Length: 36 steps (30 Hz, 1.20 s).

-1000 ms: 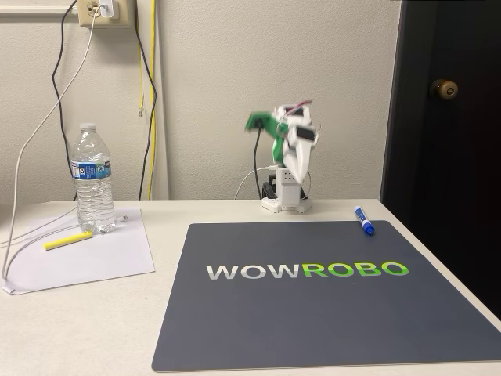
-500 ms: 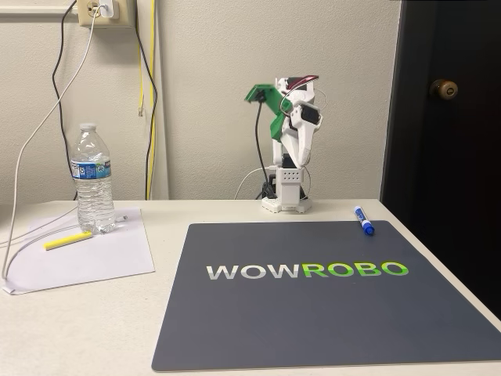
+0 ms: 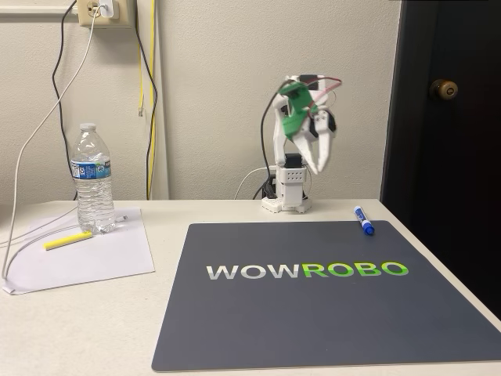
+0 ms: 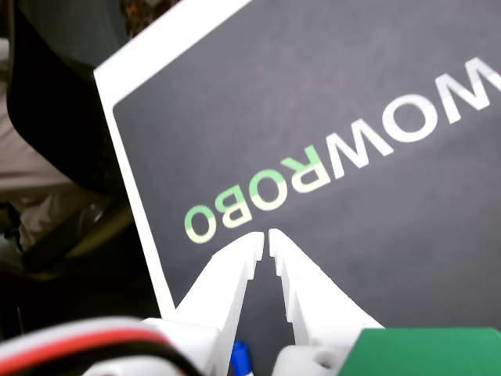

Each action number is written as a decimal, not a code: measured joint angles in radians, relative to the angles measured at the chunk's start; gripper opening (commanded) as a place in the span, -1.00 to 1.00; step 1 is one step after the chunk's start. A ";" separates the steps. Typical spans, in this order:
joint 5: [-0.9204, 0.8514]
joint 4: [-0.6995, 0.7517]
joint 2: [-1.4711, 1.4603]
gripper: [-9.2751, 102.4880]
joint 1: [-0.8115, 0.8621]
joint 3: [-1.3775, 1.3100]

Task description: Pick up the blue marker.

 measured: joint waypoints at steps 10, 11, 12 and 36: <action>0.091 0.193 -0.025 -0.82 -0.135 0.000; 0.103 0.212 -0.025 -0.82 -0.150 0.000; 0.115 0.232 -0.025 -0.83 -0.172 0.000; 0.195 0.463 -0.043 -0.83 -0.660 -0.002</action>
